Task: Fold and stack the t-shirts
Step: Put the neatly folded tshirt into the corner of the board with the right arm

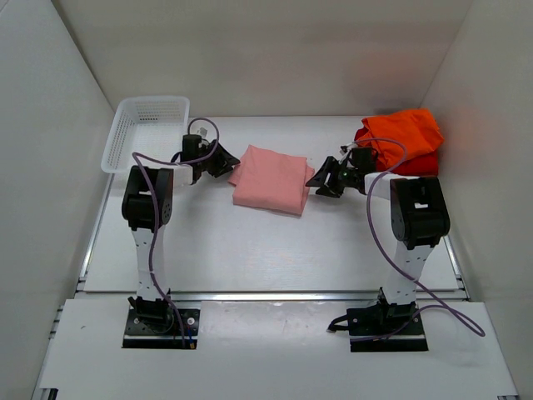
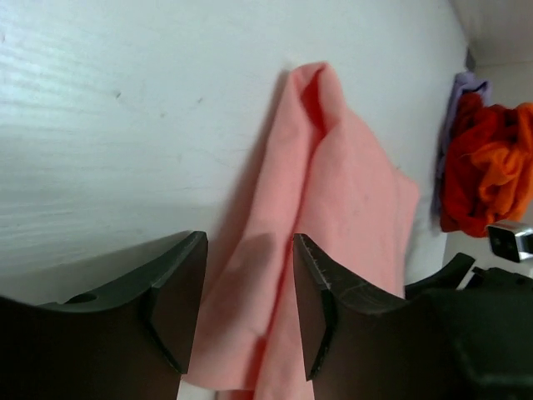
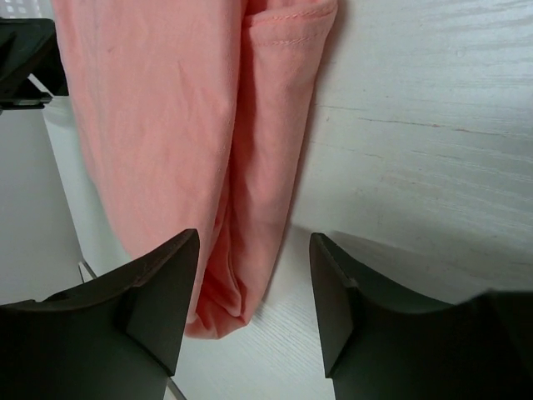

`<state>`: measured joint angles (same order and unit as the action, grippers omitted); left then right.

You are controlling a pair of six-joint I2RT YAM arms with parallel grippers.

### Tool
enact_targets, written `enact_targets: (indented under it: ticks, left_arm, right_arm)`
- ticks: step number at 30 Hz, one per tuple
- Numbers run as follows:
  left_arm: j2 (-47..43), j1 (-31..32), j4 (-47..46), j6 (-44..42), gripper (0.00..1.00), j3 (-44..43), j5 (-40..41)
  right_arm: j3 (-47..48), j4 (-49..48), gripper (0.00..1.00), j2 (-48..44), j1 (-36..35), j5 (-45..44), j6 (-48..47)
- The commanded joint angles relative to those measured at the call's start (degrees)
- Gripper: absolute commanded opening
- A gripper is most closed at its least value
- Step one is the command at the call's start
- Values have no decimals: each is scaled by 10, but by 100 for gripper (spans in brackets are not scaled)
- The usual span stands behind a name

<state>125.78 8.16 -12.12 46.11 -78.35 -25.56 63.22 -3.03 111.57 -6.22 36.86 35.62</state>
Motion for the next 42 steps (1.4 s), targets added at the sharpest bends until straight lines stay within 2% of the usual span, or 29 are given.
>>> enact_targets:
  ticks: [1,3,5,8,13,17,18,19,25,30,33,36,37,38,39,42]
  left_arm:
    - [9,7,16,-13,56,-10,-14]
    - [-7,9,-4,-9,58,12,-8]
    - [-20,5,-28,0,61,25,4]
    - [-8,-6,-14,1,58,-14,-7]
    - [17,-12,19,-7,59,-58,-11]
    - [22,-3,5,9,55,-42,-50]
    - [22,4,6,9,54,-31,-57]
    - [18,8,0,8,53,-18,-56]
    - [12,43,3,5,50,17,-76]
    - [-11,56,-13,16,49,71,-78]
    - [-26,48,-24,22,49,102,-84]
    - [-34,40,-39,25,49,127,-87]
    - [-36,40,-38,24,49,130,-88]
    - [-37,39,-37,24,50,125,-91]
    - [-40,36,-33,23,50,129,-95]
    - [-75,19,-41,28,49,140,-102]
  right_arm:
    - [10,-8,53,1,-10,-8,-31]
    - [26,0,57,3,-6,-16,-49]
    - [49,10,57,11,1,-18,-67]
    - [92,29,57,33,15,-7,-76]
    - [127,71,58,57,22,-2,-75]
    - [97,75,82,51,19,6,-61]
    - [85,72,94,45,18,6,-51]
    - [73,62,99,38,17,9,-38]
    - [71,52,99,53,-18,6,-6]
    - [106,21,98,94,-48,35,26]
    - [124,8,85,116,-62,43,31]
    - [128,-22,60,141,-68,82,56]
    - [131,-36,40,146,-63,107,64]
    - [129,-47,12,160,-62,116,73]
    - [130,-60,0,167,-58,137,81]
    - [153,-17,0,164,-51,150,31]
